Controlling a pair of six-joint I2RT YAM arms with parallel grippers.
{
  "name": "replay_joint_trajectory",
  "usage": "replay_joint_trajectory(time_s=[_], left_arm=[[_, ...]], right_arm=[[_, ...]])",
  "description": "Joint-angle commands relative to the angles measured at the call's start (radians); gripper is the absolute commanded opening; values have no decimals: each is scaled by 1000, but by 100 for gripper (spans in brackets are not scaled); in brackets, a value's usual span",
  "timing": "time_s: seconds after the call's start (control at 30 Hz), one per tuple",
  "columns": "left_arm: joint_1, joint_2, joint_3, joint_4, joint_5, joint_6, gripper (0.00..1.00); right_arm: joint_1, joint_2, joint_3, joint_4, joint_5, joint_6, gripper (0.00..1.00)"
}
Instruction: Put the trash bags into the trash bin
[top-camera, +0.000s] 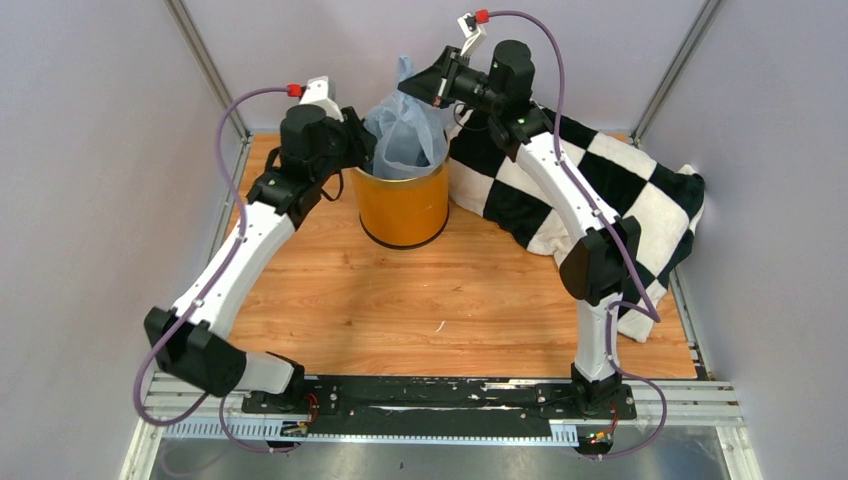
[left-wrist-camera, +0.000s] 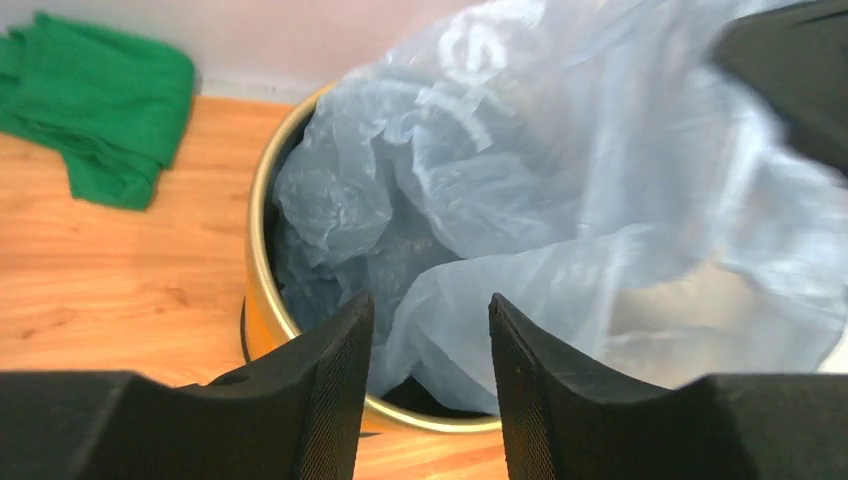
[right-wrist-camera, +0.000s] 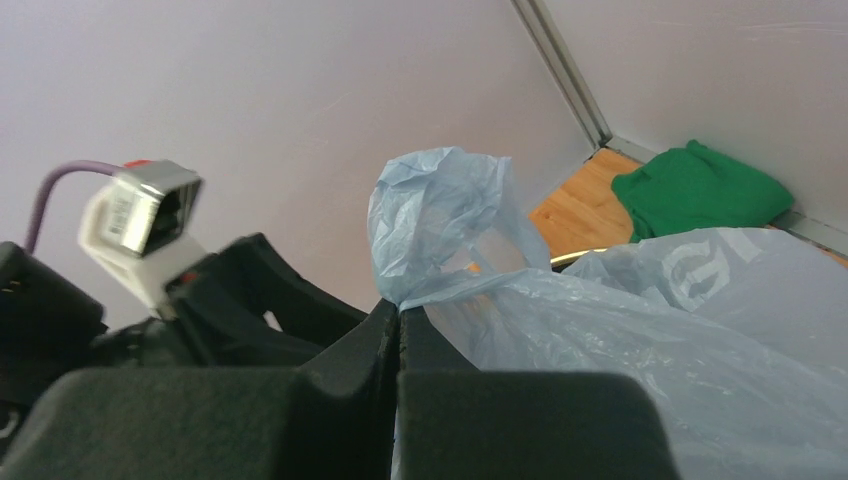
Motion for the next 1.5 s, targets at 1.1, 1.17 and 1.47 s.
replay_joint_trajectory(time_s=[1.1,1.17,1.47], left_arm=[[75,-77,55,0,36,-37,71],[131,-90,23,-2,-22,-81,71],[260,126,77,73,86,-184,71]], right_arm=[[69,-304,-118,-526,285,-322,57],[63,-338,-165,-565,363,-344,58],[-13,-381,-381,-503,375,-300,55]])
